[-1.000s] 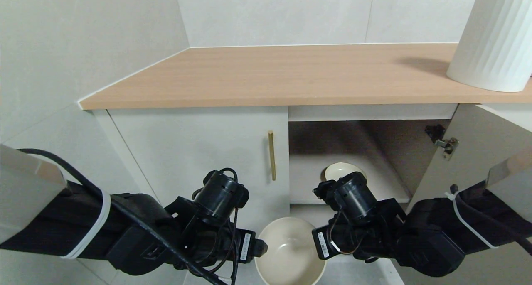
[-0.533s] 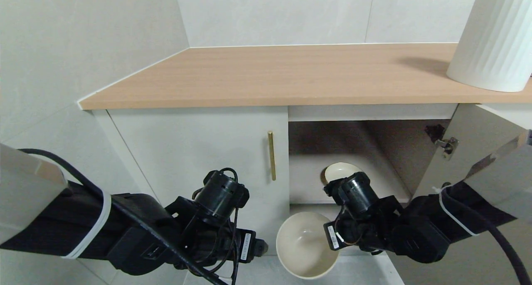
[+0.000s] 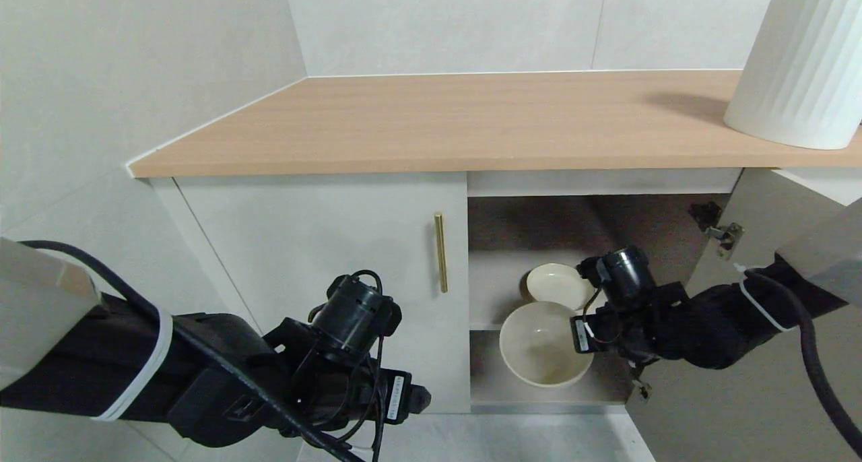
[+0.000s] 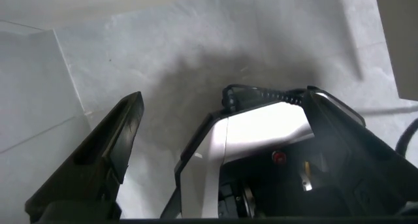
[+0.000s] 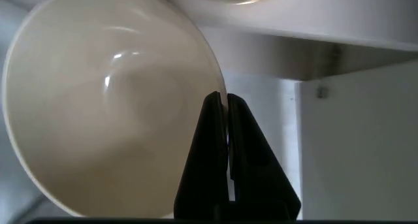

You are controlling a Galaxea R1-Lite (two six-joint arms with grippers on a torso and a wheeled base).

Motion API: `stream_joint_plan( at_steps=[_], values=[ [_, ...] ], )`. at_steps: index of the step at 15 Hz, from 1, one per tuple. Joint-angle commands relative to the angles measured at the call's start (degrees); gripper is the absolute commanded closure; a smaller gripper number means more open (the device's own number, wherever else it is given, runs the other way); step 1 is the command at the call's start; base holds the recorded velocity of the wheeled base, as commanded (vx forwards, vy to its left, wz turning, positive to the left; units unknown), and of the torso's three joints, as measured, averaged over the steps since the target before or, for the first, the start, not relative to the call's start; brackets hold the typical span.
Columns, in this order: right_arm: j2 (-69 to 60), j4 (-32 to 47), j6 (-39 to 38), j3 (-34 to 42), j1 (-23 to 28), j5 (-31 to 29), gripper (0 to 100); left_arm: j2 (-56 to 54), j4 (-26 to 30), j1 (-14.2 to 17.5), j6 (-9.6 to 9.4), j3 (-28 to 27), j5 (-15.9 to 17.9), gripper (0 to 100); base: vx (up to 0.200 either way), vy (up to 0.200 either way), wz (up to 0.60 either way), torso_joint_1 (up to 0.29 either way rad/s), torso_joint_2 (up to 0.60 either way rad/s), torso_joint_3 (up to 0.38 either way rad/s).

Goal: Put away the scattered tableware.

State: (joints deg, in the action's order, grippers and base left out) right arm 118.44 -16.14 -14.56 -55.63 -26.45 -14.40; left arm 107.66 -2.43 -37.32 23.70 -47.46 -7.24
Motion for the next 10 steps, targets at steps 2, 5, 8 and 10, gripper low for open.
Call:
stream_joint_plan(
  at_steps=[2, 5, 8, 10],
  values=[
    [-0.06, -0.03, -5.04, -3.88, 3.34, 0.77, 100, 0.01, -0.04, -0.21, -0.06, 0.00, -0.41, 0, 0.000, 0.000, 0.00, 0.000, 0.00, 0.000],
    [0.38, -0.03, -10.14, -6.43, 4.74, 2.44, 100, 0.01, -0.04, -0.21, -0.06, 0.00, -0.41, 0, 0.000, 0.000, 0.00, 0.000, 0.00, 0.000],
    [1.09, -0.03, -14.01, -9.33, 6.77, 4.82, 100, 0.01, -0.04, -0.21, -0.06, 0.00, -0.41, 0, 0.000, 0.000, 0.00, 0.000, 0.00, 0.000],
    [2.14, -0.03, -16.47, -11.00, 7.64, 4.82, 100, -0.08, -0.12, -0.21, 0.03, -0.09, -0.41, 0, 0.000, 0.000, 0.00, 0.000, 0.00, 0.000]
  ],
)
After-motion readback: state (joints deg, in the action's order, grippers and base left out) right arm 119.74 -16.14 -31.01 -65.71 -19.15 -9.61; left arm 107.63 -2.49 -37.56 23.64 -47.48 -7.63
